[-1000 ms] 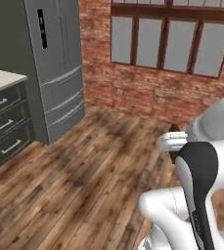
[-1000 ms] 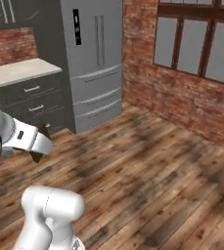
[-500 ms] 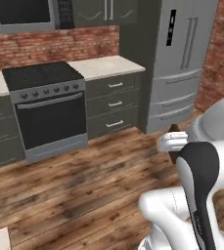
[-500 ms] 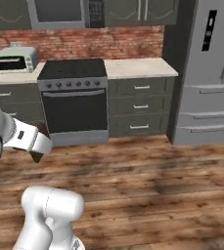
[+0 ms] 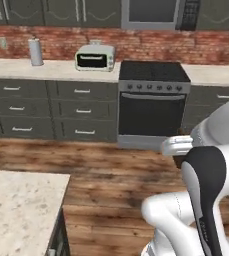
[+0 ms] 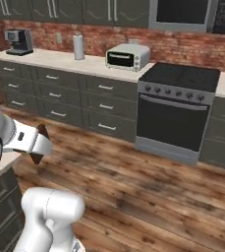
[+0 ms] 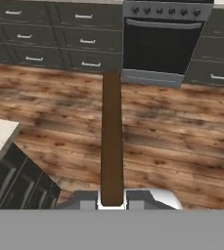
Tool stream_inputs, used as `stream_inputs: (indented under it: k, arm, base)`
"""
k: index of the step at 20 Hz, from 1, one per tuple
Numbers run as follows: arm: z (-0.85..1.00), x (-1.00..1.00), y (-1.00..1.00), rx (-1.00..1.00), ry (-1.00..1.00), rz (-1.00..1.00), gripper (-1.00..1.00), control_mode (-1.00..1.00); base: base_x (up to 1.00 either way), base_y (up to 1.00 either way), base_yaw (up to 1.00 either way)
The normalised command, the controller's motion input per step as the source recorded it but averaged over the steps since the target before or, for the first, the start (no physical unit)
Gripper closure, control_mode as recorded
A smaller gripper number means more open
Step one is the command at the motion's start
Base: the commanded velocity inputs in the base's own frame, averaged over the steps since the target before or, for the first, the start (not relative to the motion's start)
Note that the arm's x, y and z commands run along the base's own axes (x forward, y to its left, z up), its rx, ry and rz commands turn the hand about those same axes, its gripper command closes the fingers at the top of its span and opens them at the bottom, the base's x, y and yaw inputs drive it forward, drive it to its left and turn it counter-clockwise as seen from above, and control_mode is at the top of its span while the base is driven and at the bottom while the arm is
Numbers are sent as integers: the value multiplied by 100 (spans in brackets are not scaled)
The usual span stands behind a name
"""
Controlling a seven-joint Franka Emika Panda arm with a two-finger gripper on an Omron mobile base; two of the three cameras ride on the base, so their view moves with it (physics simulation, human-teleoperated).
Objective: Start the toaster. Once the lever pops up, take the bread to the plate on the dining counter.
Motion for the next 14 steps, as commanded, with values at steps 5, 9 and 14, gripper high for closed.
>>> stream_inputs:
  k: [5,9,14]
  arm:
    - [0,0,0,0,0,0,100,100]
    - [0,0,0,0,0,0,100,100]
    - [0,0,0,0,0,0,100,100]
  base:
    - [56,-23,76]
    - [41,-28,79]
    - [5,-38,78]
